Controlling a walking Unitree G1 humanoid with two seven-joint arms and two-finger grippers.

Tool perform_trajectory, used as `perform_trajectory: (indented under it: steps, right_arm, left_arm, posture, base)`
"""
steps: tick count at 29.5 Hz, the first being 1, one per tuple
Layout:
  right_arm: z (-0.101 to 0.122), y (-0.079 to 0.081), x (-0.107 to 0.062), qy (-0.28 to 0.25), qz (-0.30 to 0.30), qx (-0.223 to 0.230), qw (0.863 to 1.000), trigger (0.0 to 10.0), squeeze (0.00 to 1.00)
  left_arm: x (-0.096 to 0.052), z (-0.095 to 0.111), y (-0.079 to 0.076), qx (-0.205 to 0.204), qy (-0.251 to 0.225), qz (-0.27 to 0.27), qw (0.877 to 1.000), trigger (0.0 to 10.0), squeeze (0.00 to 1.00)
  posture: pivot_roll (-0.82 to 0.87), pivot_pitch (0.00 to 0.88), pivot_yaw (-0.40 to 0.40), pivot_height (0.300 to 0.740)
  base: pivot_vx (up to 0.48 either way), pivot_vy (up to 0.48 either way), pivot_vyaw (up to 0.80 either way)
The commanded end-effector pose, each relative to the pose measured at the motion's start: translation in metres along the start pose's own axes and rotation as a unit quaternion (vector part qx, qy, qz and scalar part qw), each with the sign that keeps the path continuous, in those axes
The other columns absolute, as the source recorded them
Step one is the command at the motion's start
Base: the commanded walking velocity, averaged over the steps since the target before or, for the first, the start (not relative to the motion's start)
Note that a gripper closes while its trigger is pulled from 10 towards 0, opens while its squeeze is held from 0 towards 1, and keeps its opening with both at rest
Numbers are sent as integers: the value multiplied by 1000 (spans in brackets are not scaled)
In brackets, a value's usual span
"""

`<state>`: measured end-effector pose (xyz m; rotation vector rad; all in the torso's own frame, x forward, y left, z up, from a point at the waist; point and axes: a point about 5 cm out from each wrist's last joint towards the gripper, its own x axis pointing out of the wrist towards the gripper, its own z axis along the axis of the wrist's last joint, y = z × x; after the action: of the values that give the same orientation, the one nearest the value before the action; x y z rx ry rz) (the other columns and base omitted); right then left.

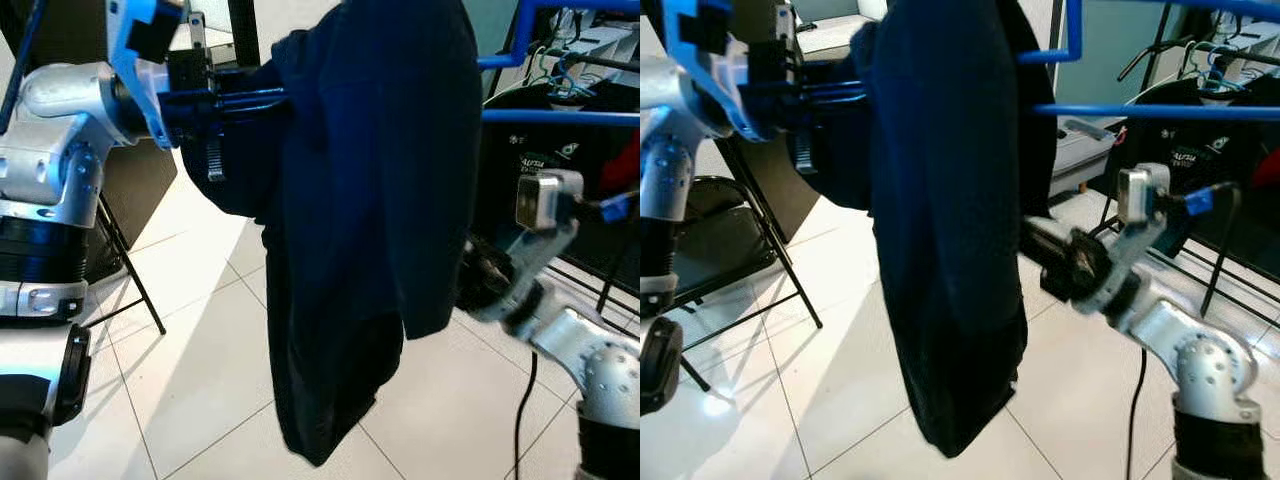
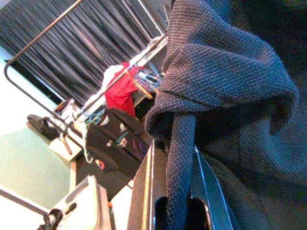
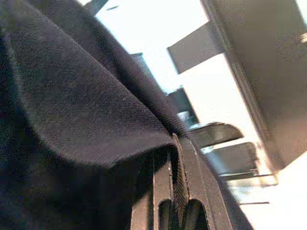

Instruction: Hang hanger

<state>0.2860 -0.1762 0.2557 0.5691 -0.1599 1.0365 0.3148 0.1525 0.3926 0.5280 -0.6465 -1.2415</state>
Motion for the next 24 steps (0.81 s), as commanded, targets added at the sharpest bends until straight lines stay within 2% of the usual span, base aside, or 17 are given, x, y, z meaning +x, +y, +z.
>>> perform_trajectory:
  steps: [1,2,4,6,7,9,10,11,12,16,24]
  right_arm:
    - [15,-29,-5,-56,-112,-14,992,0,0]
    - [15,-29,-5,-56,-112,-14,992,0,0]
    - [27,-43,-12,-93,-170,-18,981,0,0]
    - [44,-60,-26,-145,-238,-12,960,0,0]
    - [44,-60,-26,-145,-238,-12,960,0,0]
    - [54,-68,-36,-172,-269,-6,948,0,0]
    - [54,-68,-36,-172,-269,-6,948,0,0]
    - [66,-72,-46,-195,-289,-6,937,0,0]
    - [72,-73,-50,-201,-294,-10,934,0,0]
    - [74,-72,-50,-194,-288,-17,938,0,0]
    - [49,-65,-26,-137,-249,-12,959,0,0]
  left_arm:
    - [-15,-15,-6,7,60,-7,998,10000,0]
    - [-15,-15,-6,7,60,-7,998,10000,0]
    - [-24,-25,-16,4,99,-31,995,10000,0]
    - [-36,-34,-23,9,151,-46,987,10000,0]
    - [-36,-34,-23,9,151,-46,987,10000,0]
    - [-43,-40,-26,15,183,-52,982,10000,0]
    - [-43,-40,-26,15,183,-52,982,10000,0]
    - [-55,-46,-25,30,231,-42,972,10000,0]
    - [-60,-48,-23,37,248,-32,968,10000,0]
    - [-65,-47,-17,53,258,5,965,10000,0]
    - [-57,-42,-1,69,235,100,964,10000,0]
  posture:
    - [-26,14,37,740]
    - [-26,14,37,740]
    - [-26,14,37,740]
    - [-19,14,32,740]
    - [-19,14,32,740]
    - [-19,14,32,740]
    - [-19,14,32,740]
    - [-11,16,23,740]
    - [-11,16,23,740]
    - [-13,18,21,740]
    - [-20,28,19,740]
  base:
    - [0,0,0]
    - [0,0,0]
    - [0,0,0]
    - [0,0,0]
    - [0,0,0]
    - [0,0,0]
    - [0,0,0]
    - [0,0,0]
    - [0,0,0]
    - [0,0,0]
    - [0,0,0]
